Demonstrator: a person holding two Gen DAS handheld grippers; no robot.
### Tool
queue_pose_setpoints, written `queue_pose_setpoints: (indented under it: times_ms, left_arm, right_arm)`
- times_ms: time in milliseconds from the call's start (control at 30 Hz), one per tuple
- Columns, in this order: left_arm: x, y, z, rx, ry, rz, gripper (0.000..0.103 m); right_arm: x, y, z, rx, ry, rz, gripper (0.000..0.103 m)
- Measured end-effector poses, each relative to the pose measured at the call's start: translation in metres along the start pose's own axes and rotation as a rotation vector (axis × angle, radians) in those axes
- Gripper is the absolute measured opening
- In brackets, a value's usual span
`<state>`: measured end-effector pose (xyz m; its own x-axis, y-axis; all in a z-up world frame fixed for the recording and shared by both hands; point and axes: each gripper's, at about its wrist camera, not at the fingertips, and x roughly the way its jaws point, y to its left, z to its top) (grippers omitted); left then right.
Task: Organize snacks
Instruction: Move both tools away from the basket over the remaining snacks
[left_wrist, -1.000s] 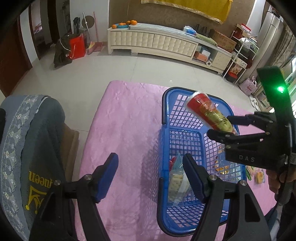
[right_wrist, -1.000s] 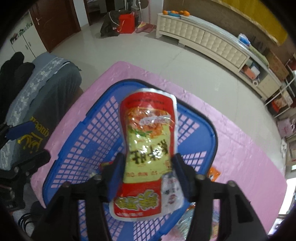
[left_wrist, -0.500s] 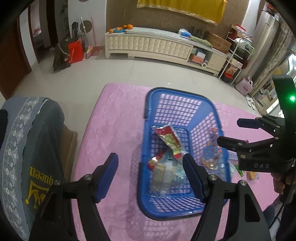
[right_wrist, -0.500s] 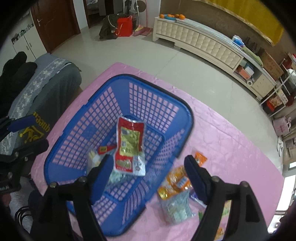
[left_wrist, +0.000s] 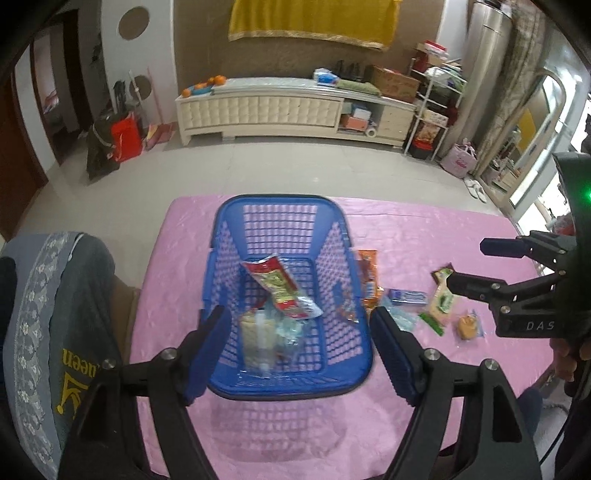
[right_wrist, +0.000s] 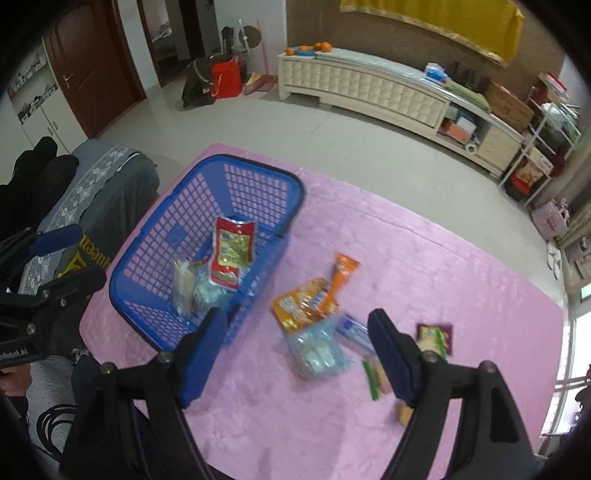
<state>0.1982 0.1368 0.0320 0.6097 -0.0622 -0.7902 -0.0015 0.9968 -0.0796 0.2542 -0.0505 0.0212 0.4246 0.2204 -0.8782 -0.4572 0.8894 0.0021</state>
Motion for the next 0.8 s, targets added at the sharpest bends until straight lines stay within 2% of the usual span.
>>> queue_pose_setpoints:
  times_ms: [233, 500, 800]
  left_arm:
    - [-0.001, -0.04, -0.009, 0.043, -0.002, -0.01, 0.078]
    - [0.018, -0.093, -0.026, 0.098, 0.031, -0.035, 0.078]
    - [0.045, -0.141, -0.032, 0.171, 0.082, -0.047, 0.078]
  right_arm:
    - [-0.023, -0.035, -0.039, 0.055, -0.022, -0.006, 0.082]
    - [-0.026, -0.079, -0.079, 0.12, -0.003, -0.023, 0.082]
    - [-0.021, -0.115, -0.108, 0.176, 0.011, -0.016, 0.082]
